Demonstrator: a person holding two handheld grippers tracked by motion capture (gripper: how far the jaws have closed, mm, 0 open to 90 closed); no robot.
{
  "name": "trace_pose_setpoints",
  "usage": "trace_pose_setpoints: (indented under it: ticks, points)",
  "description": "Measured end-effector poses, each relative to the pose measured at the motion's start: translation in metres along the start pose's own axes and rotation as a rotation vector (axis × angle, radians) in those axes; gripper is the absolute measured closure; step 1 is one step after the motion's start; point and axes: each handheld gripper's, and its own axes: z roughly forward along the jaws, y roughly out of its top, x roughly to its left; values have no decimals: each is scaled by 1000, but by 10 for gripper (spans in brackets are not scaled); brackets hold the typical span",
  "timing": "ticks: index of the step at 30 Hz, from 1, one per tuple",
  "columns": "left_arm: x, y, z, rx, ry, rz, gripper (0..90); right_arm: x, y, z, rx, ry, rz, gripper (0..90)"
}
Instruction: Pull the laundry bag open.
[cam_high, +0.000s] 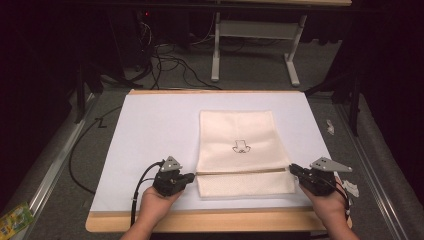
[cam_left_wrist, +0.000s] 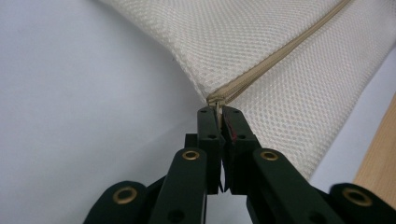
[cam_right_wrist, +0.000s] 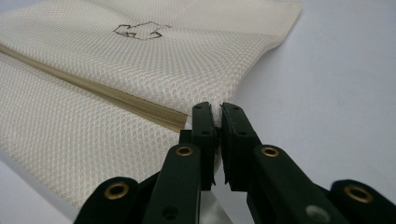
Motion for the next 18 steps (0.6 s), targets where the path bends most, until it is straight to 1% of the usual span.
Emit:
trace_pose_setpoints:
  ticks: [2, 3, 5, 7, 8, 9, 10, 11, 12, 13, 14, 15, 16, 17, 18]
  points:
    - [1, -2, 1, 5, -21, 5, 874, -1, 0, 0, -8, -3, 7, 855]
    - [0, -3, 2, 11, -28, 23, 874, -2, -1, 0, -1, -4, 3, 852]
    - [-2, -4, 3, 11, -23, 43, 871, -2, -5, 2, 16, -12, -12, 833]
    - [-1, -2, 1, 7, -24, 44, 864, -2, -9, 3, 32, -8, -17, 800]
    - [-1, -2, 1, -3, -23, 38, 858, -2, -10, 3, 31, -3, -9, 773]
    - [1, -1, -1, -15, -24, 34, 851, -3, -10, 3, 22, 4, -15, 738]
    - [2, -1, -3, -25, -20, 29, 822, -3, -11, 2, 16, 20, -3, 700]
    - [5, 0, -5, -32, -7, 24, 788, -4, -12, 2, 10, 25, -2, 678]
    - [8, 0, -7, -42, 7, 15, 735, -4, -12, 1, 3, 28, -2, 644]
    - [11, 0, -10, -50, 30, 14, 674, -5, -12, 1, -5, 28, 2, 599]
    - [13, 0, -13, -61, 84, 19, 629, -6, -12, 0, -21, 24, -2, 559]
    - [15, 1, -17, -71, 147, 31, 586, -7, -11, -2, -32, 15, 9, 520]
    - [18, 1, -22, -89, 181, 38, 537, -9, -11, -5, -54, 6, 10, 456]
    - [22, 0, -28, -116, 215, 39, 500, -11, -10, -7, -71, -8, 11, 415]
    - [25, 0, -31, -135, 240, 37, 456, -14, -10, -9, -79, -28, 2, 366]
